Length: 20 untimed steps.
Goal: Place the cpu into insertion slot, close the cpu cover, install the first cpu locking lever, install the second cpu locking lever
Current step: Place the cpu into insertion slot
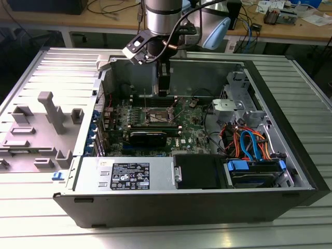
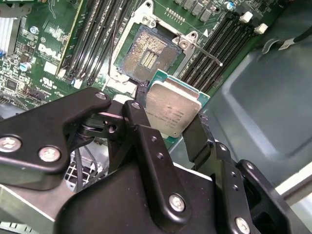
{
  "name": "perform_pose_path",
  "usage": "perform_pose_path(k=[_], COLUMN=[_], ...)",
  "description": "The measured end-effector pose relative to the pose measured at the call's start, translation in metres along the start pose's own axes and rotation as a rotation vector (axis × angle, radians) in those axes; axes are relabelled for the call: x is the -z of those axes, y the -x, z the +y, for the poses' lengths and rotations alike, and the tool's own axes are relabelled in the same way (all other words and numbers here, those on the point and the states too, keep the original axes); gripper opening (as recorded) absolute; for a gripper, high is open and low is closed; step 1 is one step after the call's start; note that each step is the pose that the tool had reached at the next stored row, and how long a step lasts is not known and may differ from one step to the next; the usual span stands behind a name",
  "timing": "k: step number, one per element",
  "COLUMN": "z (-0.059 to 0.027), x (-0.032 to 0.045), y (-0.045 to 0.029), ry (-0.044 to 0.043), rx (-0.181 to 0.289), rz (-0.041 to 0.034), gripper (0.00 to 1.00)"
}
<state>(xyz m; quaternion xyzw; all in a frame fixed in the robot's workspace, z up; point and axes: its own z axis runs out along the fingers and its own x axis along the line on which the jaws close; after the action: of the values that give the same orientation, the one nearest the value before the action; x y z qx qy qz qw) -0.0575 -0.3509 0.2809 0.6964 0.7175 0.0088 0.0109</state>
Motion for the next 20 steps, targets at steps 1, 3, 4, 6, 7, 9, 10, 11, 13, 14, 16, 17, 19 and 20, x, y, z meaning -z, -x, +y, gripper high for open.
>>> perform_pose_path(k=[1,3,4,6,7,9,10,11,13,14,16,17,19,20], z=[-0.0001,-0.0003,-0.0004,-0.0004,-0.0004,-0.0004,-0.0004,-0.0004,-0.0004,-0.0004,-0.0004,-0.0004,-0.0004,-0.0004], x=[-0.0017,-0.0038,-0.0039,-0.004,-0.004,-0.0041,-0.0041,-0.0041,-0.0041,-0.0041,-0.0042,-0.0042,-0.0043,-0.0043], y=[0.0,0.0,0.0,0.0,0.0,0.0,0.0,0.0,0.0,0.0,0.0,0.0,0.0,0.0], ry=[-0.0003,-0.0006,-0.0007,-0.0005,-0.0005,-0.0005,-0.0005,-0.0005,-0.0005,-0.0005,-0.0005,-0.0005,-0.0005,-0.0005], rx=[0.0,0.0,0.0,0.0,0.0,0.0,0.0,0.0,0.0,0.0,0.0,0.0,0.0,0.0], rz=[0.0002,-0.0002,-0.0003,0.0,0.0,0.0,0.0,0.0,0.0,-0.0001,0.0,0.0,-0.0001,-0.0001], gripper=[0.55,0.55,0.55,0.55,0.55,0.55,0.55,0.55,0.55,0.55,0.55,0.55,0.55,0.55])
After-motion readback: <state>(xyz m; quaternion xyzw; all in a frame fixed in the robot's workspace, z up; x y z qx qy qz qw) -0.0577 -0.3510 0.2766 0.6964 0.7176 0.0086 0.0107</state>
